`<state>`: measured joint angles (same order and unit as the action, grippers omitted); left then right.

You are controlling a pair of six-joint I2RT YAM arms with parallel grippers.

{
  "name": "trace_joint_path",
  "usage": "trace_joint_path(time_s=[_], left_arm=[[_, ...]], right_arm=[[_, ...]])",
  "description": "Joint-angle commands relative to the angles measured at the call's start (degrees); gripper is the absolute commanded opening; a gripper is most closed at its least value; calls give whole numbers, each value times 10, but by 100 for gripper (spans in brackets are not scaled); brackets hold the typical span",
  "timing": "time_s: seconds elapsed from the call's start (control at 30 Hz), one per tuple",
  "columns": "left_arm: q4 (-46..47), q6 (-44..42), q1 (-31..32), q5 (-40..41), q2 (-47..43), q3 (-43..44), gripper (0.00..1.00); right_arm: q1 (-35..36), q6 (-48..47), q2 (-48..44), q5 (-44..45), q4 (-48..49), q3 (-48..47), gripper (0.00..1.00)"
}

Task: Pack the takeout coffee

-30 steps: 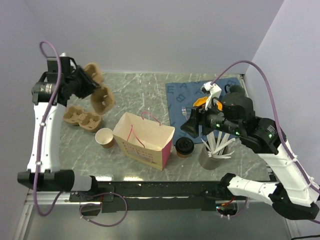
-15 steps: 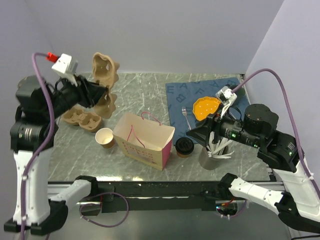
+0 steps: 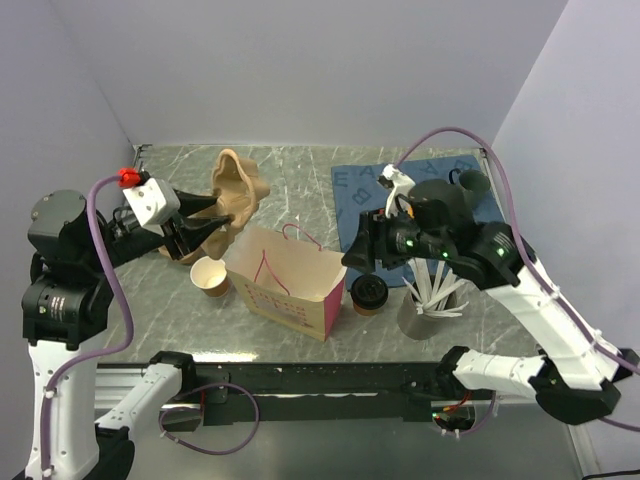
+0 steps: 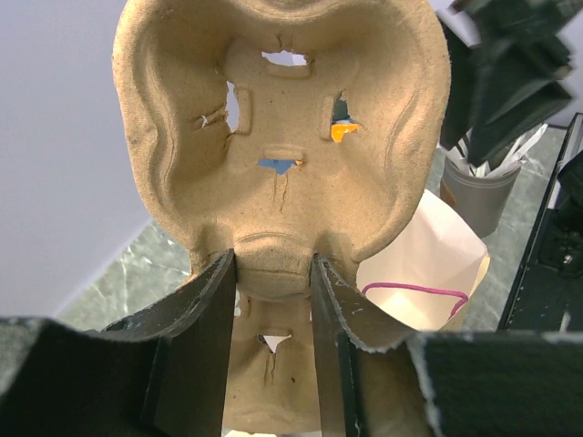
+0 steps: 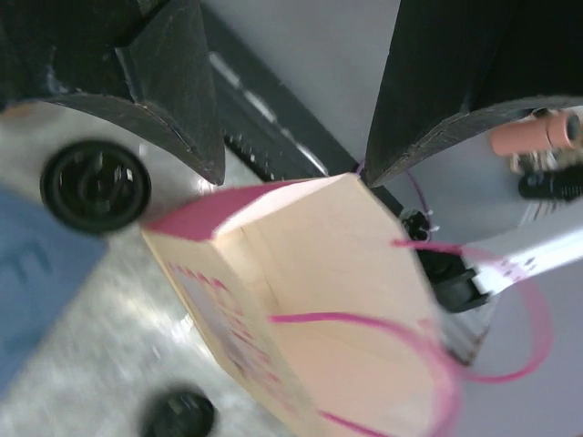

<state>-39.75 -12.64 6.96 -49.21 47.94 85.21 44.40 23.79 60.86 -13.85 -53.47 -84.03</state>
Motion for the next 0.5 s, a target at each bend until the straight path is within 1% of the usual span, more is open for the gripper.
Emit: trace_joint_path(time_s=[0.0,0.07,0.13,0.27,0.33,0.4,0.47], left_arm=[[-2,-69,1,-33,8,27,29],[-18,-84,1,-37,15,30,28],[-10,-84,1,-37,14,22,28],[-12,-85,1,-43,14,18,28],[-23,-95,1,-45,18,17,30],[-33,-95,1,-45,15,12,30],[-34,-91,1,-45,8,4,29]], right_arm=[[19,149,29,96,-110,-76,69],[33,190,29,124,-105,-55,70],[32,210,29,126,-101,-38,69],[38,214,43,123,-88,-15,66],[40,202,49,124,-79,-10,65],[39,188,51,124,-51,8,64],[40,178,60,120,-44,12,63]])
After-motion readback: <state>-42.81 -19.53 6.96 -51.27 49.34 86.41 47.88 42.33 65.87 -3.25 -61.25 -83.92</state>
